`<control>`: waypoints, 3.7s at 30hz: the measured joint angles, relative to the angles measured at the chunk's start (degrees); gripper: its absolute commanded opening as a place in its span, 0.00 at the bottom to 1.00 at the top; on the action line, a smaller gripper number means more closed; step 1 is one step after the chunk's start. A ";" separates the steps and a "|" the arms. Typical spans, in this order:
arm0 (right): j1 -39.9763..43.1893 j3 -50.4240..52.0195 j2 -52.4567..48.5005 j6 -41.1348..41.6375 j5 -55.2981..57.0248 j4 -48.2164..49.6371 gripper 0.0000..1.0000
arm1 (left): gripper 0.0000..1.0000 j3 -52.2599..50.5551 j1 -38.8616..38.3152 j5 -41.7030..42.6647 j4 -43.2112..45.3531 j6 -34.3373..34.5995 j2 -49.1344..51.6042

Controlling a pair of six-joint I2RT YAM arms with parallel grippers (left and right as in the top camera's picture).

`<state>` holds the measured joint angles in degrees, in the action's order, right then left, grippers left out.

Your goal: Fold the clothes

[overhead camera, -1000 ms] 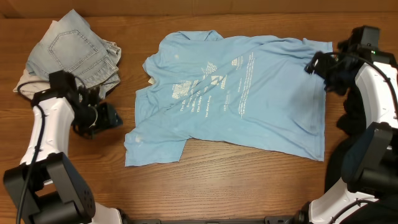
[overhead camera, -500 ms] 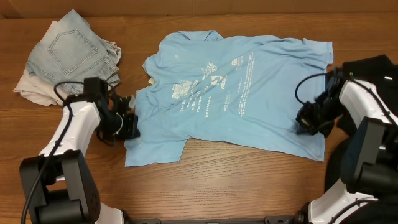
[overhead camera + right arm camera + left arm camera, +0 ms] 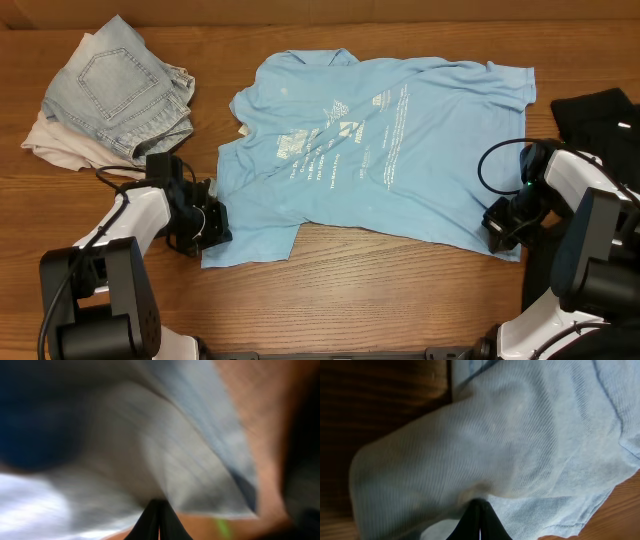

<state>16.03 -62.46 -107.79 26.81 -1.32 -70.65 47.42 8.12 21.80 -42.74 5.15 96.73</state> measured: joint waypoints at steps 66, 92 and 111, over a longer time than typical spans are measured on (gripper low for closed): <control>0.00 -8.81 12.24 -6.03 -4.48 2.19 0.64 | 0.04 2.03 -2.54 -2.58 4.04 -2.47 -0.83; -7.28 7.23 12.24 -5.97 -11.37 21.29 0.59 | 0.04 18.95 12.48 -21.64 -24.55 6.99 -0.35; -8.57 12.37 12.24 -5.81 -9.75 34.07 0.30 | 0.04 18.95 12.41 -21.66 -23.96 6.91 -0.35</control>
<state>7.46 -50.09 -95.55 20.99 -11.07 -36.58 66.37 20.53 0.14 -66.70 12.05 96.38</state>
